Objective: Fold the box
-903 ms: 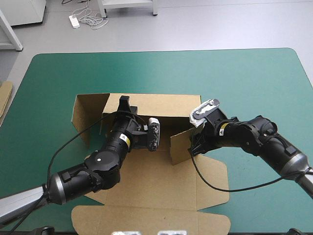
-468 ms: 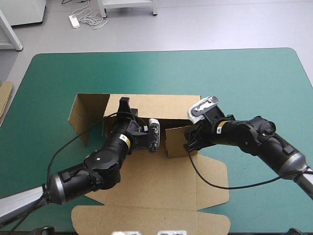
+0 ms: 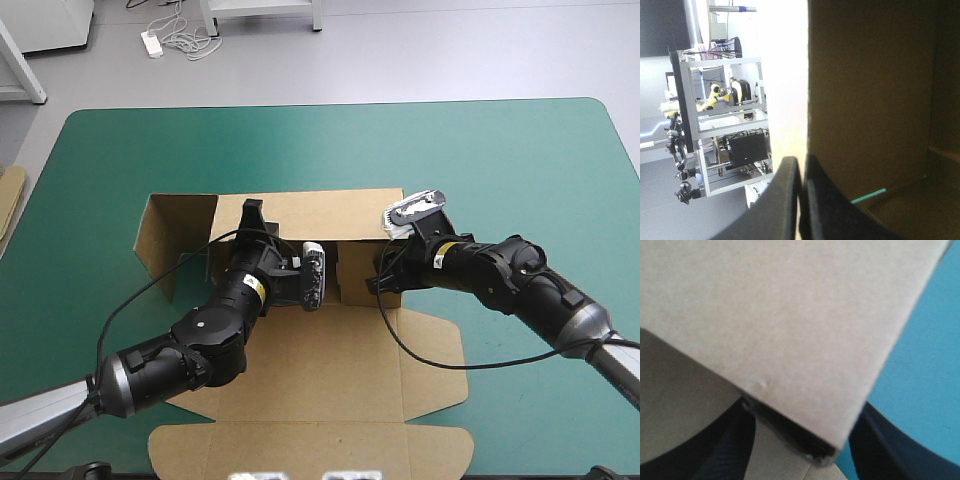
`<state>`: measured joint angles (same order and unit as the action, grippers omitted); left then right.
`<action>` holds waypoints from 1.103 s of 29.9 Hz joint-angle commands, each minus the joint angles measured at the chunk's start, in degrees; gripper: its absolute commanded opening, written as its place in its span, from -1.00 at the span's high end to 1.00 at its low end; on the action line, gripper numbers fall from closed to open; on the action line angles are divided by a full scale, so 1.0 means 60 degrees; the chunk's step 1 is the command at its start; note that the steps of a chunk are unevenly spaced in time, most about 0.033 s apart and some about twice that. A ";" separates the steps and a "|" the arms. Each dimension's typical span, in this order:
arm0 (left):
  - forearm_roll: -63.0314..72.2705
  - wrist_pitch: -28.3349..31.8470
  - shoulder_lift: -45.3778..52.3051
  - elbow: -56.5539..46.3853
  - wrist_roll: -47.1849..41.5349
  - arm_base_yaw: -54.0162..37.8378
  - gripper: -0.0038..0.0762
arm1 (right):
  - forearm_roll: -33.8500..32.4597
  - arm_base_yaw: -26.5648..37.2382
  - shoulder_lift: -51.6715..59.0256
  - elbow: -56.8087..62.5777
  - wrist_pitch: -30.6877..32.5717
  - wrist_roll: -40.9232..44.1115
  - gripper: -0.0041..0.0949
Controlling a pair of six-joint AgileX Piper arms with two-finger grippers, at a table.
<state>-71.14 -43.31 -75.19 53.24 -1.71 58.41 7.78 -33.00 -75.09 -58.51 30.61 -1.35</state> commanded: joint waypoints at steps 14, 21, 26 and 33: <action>0.0026 0.0231 0.0216 0.0245 -0.0056 0.0046 0.92 | -0.0791 -0.0005 0.0200 -0.0251 -0.1365 0.1632 0.77; 0.0009 0.0499 0.0216 0.0245 -0.0056 0.0046 0.92 | -0.0791 -0.0005 0.0063 -0.0251 -0.1492 0.1855 0.91; 0.0080 0.0546 0.0216 0.0245 -0.0109 0.0046 0.89 | -0.0789 -0.0005 -0.0233 -0.0251 -0.1562 0.2043 0.92; 0.1072 -0.0115 0.0216 0.0359 -0.0454 0.0064 0.24 | -0.0789 -0.0005 -0.0303 -0.0251 -0.1645 0.2043 0.92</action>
<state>-66.23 -43.81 -75.08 53.29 -3.24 58.39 1.61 -32.82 -77.84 -58.39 24.12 11.05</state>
